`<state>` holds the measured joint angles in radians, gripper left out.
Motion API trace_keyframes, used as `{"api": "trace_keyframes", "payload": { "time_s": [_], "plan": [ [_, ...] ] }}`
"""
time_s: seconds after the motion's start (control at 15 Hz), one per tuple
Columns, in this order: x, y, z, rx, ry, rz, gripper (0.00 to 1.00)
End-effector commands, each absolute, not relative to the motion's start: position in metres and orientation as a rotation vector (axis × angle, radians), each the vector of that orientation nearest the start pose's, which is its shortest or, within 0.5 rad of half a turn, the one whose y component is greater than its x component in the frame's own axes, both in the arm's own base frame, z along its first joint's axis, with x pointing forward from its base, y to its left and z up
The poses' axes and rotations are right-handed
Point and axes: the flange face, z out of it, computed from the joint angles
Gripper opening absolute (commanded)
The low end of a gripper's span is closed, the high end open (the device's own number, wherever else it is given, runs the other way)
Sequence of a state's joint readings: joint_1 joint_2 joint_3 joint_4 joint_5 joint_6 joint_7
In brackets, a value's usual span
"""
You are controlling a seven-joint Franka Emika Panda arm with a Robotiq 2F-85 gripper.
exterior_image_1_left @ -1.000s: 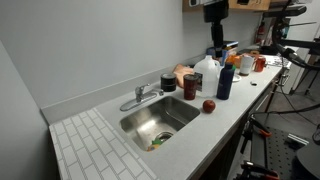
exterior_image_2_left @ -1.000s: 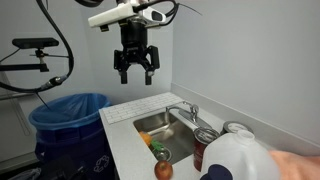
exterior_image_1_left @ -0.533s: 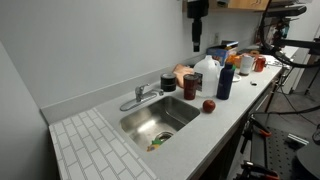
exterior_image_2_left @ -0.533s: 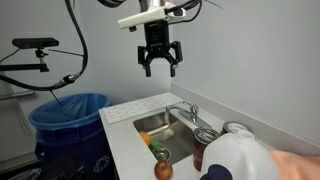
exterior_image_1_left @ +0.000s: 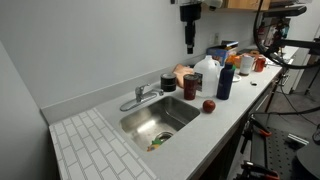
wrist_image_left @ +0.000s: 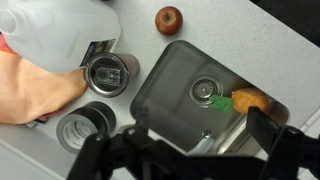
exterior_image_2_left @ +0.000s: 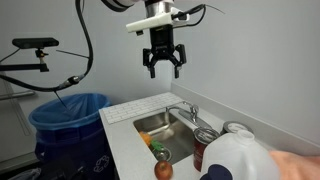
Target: Turn the tap to the left
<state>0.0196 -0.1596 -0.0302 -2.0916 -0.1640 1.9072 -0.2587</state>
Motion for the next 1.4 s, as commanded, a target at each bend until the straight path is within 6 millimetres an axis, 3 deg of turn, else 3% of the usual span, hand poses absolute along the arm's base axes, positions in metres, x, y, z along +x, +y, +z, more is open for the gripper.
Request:
{"api": "trace_keyframes", "payload": {
  "time_s": [0.0, 0.33, 0.47, 1.07, 1.2, 1.33],
  "plan": [
    [0.529, 0.005, 0.487, -3.238, -0.544, -0.003, 1.0],
    [0.564, 0.039, 0.473, -3.214, -0.606, -0.163, 1.0],
    [0.576, 0.042, 0.464, -3.208, -0.599, -0.203, 1.0],
    [0.612, -0.017, 0.361, -3.218, -0.505, -0.185, 1.0],
    [0.615, -0.026, 0.344, -3.211, -0.466, -0.16, 1.0],
    [0.605, -0.022, 0.343, -3.225, -0.465, -0.131, 1.0]
  ]
}}
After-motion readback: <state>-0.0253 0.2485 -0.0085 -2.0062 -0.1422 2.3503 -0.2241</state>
